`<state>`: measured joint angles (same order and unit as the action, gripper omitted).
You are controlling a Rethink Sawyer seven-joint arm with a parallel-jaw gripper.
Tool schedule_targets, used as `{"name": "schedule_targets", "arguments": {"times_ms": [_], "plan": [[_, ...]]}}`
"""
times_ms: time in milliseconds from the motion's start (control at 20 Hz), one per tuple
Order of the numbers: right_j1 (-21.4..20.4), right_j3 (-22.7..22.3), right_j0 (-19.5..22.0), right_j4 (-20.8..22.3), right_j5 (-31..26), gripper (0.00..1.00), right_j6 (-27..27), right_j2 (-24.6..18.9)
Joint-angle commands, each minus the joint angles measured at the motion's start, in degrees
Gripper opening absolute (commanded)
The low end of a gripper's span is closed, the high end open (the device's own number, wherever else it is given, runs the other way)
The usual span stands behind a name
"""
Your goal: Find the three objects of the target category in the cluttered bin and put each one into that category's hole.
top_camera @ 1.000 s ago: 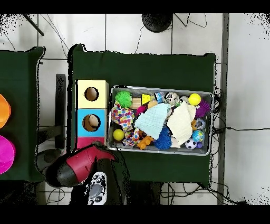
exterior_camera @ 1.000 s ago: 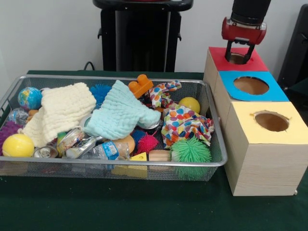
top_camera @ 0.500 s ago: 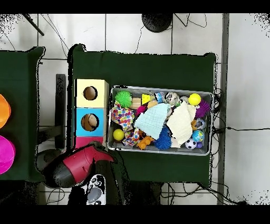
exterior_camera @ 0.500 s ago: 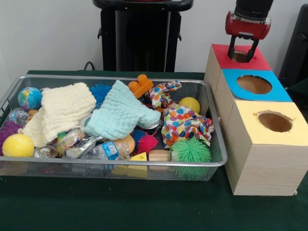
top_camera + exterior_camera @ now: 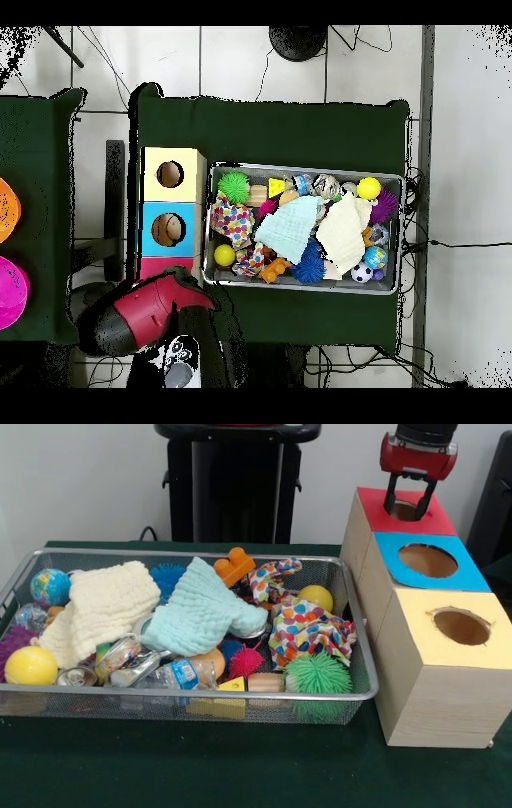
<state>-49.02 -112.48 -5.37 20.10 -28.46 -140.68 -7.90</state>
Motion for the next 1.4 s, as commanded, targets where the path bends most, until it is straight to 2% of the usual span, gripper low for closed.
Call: {"name": "schedule_targets", "arguments": {"times_ms": [50, 100, 150, 400, 550, 1000, 1050, 1150, 1200, 1300, 1400], "plan": [[-6.4, -0.5, 1.4, -1.3, -11.0, 1.00, 4.7, -2.4], [-6.5, -0.9, 1.8, -1.2, -10.7, 1.00, 5.3, -2.8], [-6.6, -1.5, 2.2, -1.7, -10.2, 0.00, 5.3, -3.3], [-6.5, -1.9, 2.6, -1.5, -10.0, 0.00, 5.5, -3.7], [-7.1, -1.6, 0.5, -2.1, -11.9, 0.00, 1.9, -1.5], [-8.8, 0.1, 0.5, -4.6, -13.9, 0.00, 1.8, -2.9], [-9.2, -1.1, 1.6, -6.4, -11.6, 0.00, 1.2, -4.3], [-8.5, -8.0, 8.0, -14.7, -2.6, 0.00, -0.6, -12.7], [-8.3, -10.0, 9.4, -17.0, -1.3, 0.00, -1.3, -14.9], [-6.4, -12.5, 11.7, -18.3, 3.5, 0.00, -1.7, -18.8], [-4.1, -13.3, 12.3, -18.3, 7.1, 0.00, -2.0, -20.4]]}}
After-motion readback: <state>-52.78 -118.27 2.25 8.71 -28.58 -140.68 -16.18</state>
